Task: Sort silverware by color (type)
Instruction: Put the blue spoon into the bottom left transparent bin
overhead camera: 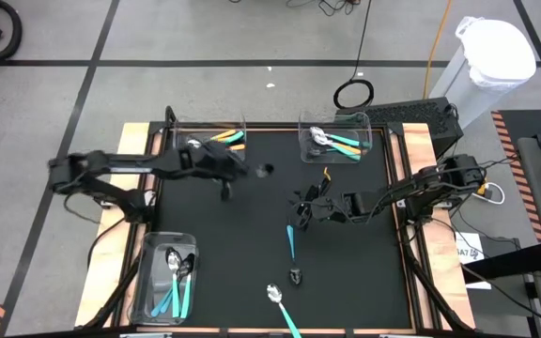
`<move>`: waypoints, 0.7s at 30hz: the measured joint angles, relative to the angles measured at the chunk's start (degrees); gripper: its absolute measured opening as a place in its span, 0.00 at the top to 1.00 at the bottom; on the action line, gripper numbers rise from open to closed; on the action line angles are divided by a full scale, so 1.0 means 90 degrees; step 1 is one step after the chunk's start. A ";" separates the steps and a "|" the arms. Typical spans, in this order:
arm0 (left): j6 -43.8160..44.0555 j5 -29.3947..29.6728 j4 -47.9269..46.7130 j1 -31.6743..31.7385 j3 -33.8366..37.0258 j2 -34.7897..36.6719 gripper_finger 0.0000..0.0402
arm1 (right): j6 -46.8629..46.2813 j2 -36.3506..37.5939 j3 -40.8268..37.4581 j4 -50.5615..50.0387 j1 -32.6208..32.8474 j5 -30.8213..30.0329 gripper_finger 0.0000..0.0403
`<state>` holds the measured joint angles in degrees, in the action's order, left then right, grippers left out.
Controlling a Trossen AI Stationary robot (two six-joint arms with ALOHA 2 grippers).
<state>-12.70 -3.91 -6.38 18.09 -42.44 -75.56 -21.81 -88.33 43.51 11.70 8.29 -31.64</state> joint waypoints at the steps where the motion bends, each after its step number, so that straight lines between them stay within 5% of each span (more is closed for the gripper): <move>1: -0.0047 0.0102 -0.0158 0.0167 0.0000 0.0253 1.00 | -0.0001 0.0000 -0.0001 0.0002 0.0000 0.0000 0.64; 8: -0.0066 0.0166 -0.0962 0.0832 0.0000 0.1604 1.00 | -0.0023 0.0000 0.0000 -0.0013 0.0000 -0.0002 0.64; 15: 0.1824 0.0053 -0.3645 0.0135 -0.0002 0.2926 1.00 | -0.0339 -0.0001 -0.0002 -0.0585 0.0039 -0.0051 0.64; 21: 0.4095 -0.2955 -0.5109 -0.1056 -0.0002 0.3967 1.00 | -0.0373 -0.0005 -0.0002 -0.0597 -0.0013 -0.0587 0.64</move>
<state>24.16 -30.50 -52.36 8.58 -42.46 -39.86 -25.17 -88.38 43.48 6.33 8.17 -36.92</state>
